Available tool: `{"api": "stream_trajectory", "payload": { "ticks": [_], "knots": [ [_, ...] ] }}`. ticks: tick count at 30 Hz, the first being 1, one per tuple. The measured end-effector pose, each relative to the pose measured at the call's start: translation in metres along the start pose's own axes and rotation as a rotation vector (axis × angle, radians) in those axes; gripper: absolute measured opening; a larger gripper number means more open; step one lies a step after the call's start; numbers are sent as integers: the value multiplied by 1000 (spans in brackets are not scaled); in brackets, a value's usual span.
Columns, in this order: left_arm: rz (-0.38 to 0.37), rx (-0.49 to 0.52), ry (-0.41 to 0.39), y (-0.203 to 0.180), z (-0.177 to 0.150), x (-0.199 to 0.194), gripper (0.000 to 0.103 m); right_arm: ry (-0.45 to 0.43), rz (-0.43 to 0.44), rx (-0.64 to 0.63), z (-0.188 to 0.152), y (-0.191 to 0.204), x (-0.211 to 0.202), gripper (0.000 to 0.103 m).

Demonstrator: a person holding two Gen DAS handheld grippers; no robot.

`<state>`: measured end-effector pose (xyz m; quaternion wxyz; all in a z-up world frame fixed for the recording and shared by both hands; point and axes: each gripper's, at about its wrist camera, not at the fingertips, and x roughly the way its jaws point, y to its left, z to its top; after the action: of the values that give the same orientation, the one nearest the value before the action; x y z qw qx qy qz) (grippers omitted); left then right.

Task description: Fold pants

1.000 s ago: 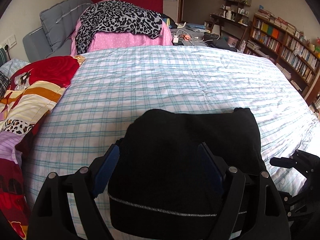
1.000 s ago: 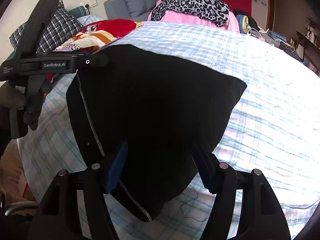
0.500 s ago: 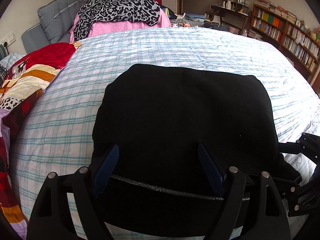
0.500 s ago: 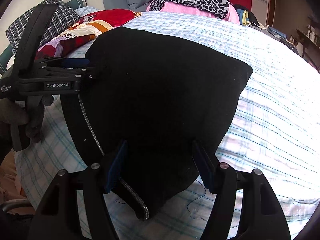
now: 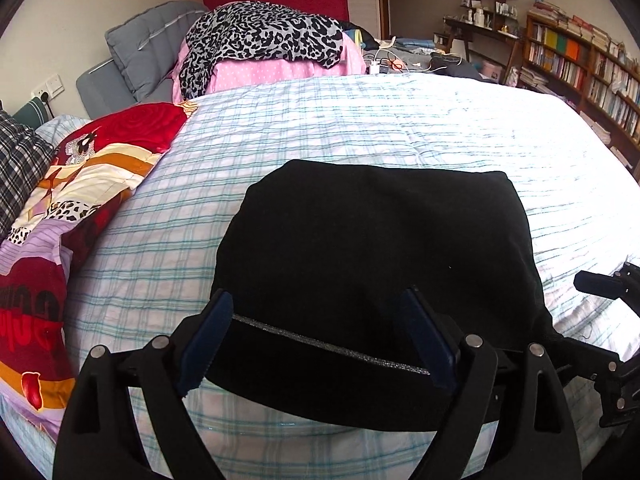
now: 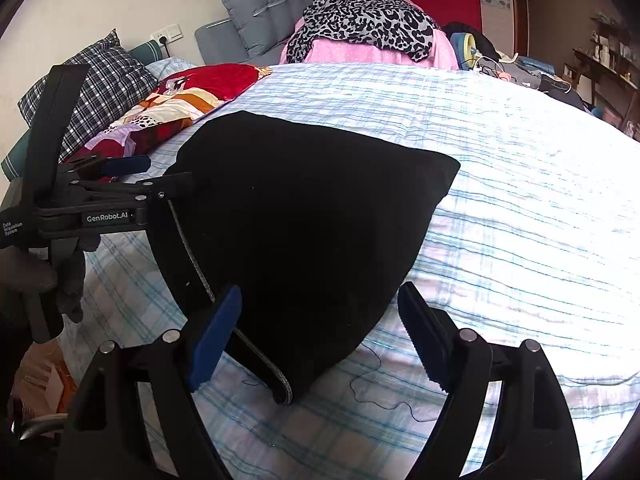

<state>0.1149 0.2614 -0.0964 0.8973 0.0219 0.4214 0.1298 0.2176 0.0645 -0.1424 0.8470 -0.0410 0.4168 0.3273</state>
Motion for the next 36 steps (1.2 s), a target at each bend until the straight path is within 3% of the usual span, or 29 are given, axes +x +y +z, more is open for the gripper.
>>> {"api": "stream_trajectory", "payload": {
  "ticks": [5, 10, 28, 36],
  "knots": [
    [53, 51, -1, -19, -2, -5, 89, 21, -9, 60, -7, -15, -4, 82],
    [50, 84, 3, -27, -2, -1, 89, 14, -26, 86, -9, -21, -6, 85],
    [94, 55, 16, 8, 17, 31, 90, 41, -34, 149, 14, -31, 20, 89],
    [27, 29, 56, 26, 23, 52, 90, 60, -11, 212, 23, -42, 34, 89]
  ]
}}
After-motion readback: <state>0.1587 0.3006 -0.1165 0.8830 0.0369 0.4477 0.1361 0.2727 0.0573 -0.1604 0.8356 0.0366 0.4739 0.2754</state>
